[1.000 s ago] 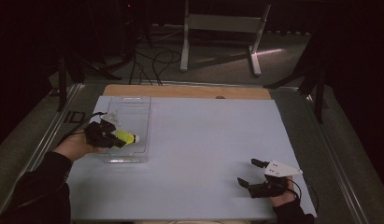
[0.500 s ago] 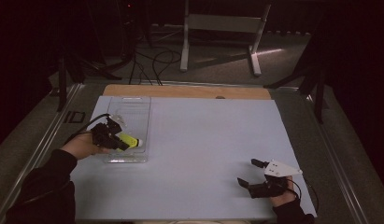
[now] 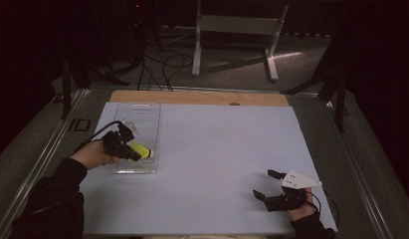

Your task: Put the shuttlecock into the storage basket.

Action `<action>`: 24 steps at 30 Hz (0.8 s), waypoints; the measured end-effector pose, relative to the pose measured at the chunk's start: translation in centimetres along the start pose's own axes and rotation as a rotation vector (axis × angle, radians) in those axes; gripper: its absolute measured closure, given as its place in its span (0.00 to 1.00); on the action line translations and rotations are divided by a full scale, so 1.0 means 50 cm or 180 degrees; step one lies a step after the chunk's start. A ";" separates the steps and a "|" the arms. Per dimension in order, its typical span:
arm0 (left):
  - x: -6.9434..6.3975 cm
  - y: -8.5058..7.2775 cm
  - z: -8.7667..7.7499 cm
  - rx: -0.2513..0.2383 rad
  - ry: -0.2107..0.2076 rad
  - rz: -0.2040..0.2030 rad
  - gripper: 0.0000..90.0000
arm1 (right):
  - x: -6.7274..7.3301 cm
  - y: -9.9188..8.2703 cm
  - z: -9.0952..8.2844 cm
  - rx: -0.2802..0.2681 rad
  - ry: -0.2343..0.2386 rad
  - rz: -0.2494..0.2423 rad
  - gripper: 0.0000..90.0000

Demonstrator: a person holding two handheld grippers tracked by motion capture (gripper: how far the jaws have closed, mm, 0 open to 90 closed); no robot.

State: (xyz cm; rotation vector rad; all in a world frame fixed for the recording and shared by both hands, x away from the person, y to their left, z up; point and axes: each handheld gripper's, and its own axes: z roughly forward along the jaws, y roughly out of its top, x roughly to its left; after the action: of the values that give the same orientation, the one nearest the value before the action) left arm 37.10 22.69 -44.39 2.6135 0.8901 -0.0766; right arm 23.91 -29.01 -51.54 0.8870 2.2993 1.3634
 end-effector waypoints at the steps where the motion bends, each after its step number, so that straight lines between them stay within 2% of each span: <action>1: 0.002 0.001 -0.002 -0.0019 0.0037 -0.0035 0.80 | 0.000 0.000 0.000 -0.0003 0.0002 0.0000 0.10; 6: 0.005 0.002 -0.016 -0.0114 0.0187 -0.0127 0.60 | -0.001 0.000 -0.001 -0.0003 0.0000 0.0005 0.10; 10: 0.004 0.003 -0.025 -0.0152 0.0280 -0.0263 0.44 | 0.000 0.000 -0.001 0.0000 0.0000 0.0010 0.10; 17: -0.002 0.010 -0.032 -0.0181 0.0458 -0.0350 0.19 | 0.000 0.000 -0.001 -0.0002 0.0002 0.0010 0.10; 24: -0.013 0.026 -0.040 -0.0277 0.0398 -0.0315 0.10 | -0.001 0.000 -0.002 -0.0009 -0.0006 0.0013 0.10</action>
State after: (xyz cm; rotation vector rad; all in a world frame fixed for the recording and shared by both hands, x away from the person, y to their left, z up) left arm 37.21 22.11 -42.00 2.5152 1.0415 0.0983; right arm 23.88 -29.09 -51.50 0.8919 2.2947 1.3667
